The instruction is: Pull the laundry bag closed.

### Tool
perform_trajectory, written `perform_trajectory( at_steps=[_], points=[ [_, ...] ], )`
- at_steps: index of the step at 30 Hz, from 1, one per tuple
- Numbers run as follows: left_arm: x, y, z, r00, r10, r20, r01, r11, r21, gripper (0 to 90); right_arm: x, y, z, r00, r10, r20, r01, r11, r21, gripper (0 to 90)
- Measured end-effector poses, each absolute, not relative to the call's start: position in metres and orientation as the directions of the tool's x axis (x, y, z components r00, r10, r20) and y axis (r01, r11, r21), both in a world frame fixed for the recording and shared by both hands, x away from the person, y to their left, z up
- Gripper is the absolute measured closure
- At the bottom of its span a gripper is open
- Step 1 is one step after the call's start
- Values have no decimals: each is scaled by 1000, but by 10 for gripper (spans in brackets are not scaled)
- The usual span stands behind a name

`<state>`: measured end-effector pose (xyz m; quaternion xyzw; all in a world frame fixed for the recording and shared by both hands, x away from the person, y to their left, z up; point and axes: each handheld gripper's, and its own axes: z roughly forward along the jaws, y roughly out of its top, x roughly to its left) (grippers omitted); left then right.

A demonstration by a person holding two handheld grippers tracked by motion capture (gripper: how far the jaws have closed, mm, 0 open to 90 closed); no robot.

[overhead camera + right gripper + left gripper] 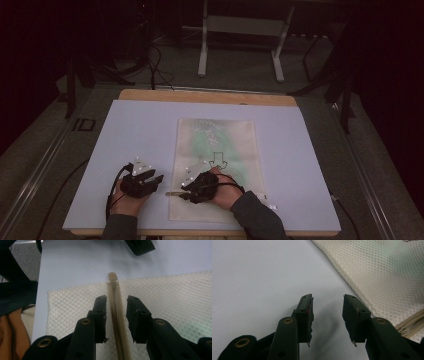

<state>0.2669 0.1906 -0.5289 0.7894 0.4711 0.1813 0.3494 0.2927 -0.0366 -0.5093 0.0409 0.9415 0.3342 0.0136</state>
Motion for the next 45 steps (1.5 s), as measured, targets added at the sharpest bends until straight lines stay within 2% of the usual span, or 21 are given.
perform_trajectory(
  at_steps=[7, 14, 25, 37, 45],
  points=[
    [267, 191, -529, 488, 871, -45, 619, -309, 722, 593, 292, -23, -515, -997, 75, 23, 73, 765, 640, 696],
    [267, 192, -529, 486, 873, -47, 620, -307, 722, 593, 294, -14, -515, -997, 73, 33, 77, 761, 644, 749],
    [267, 193, -529, 477, 878, -49, 621, -297, 726, 592, 299, 3, -517, -997, 68, 44, 81, 768, 635, 762],
    [267, 194, -528, 474, 879, -50, 623, -294, 725, 592, 297, 20, -522, -998, 63, 14, 59, 806, 590, 784],
    [267, 195, -528, 471, 881, -51, 623, -292, 726, 592, 296, 21, -522, -998, 70, -3, 54, 799, 599, 810]
  ],
)
